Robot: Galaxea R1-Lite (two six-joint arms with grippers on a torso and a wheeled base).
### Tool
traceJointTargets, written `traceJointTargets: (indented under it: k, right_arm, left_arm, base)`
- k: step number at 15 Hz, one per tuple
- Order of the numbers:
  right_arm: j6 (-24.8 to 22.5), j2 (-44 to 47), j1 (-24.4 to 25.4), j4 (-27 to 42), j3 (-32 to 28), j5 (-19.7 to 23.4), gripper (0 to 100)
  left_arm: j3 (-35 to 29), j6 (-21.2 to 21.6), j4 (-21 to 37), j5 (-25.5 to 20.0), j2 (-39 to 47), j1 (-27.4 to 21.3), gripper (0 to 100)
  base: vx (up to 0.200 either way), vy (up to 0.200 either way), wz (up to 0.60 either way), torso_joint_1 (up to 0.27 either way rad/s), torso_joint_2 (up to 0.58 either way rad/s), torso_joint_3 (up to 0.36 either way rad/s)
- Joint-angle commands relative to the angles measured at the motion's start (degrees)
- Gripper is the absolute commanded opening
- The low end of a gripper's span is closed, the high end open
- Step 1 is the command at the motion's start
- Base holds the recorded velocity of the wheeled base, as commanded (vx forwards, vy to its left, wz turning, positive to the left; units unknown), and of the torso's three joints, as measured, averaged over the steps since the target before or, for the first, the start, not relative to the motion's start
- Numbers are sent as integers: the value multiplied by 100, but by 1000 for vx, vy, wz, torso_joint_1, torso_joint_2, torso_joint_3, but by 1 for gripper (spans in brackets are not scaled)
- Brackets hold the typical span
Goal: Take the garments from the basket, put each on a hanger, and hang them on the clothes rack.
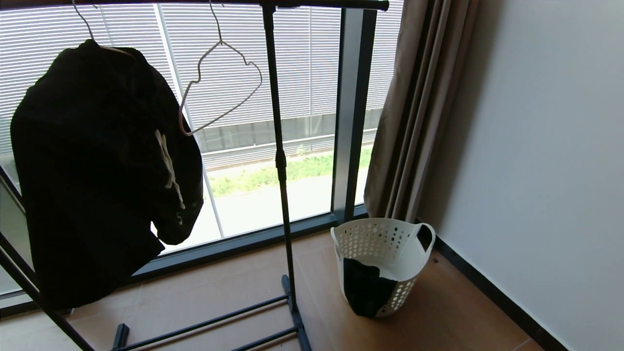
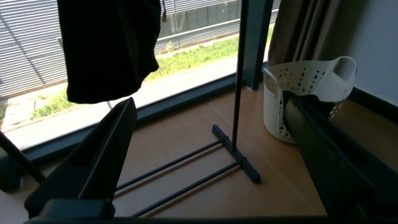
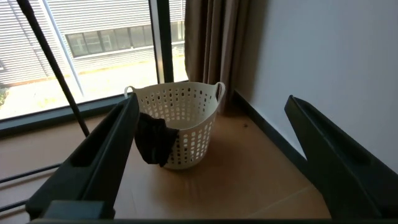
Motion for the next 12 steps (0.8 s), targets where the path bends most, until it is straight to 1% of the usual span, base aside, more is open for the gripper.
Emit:
traceJointTargets:
  k: [1,8,11,12]
  right_arm:
    - [-1,9,-2,0,0,1,100]
    - [-1,9,-2,0,0,1,100]
    - [-1,9,-2,0,0,1,100]
    - [-1,9,-2,0,0,1,100]
  left_arm:
    - [-7,1,0,5,8,-2,100]
    - [-7,1,0,5,8,-2,100]
    - [-7,1,0,5,8,-2,100]
    - [-7,1,0,5,8,-2,100]
  base:
    - [200,0,0,2,7,12]
    - [200,0,0,2,1,3]
    - [0,0,0,0,0,0]
    - [0,-200,0,2,7,2]
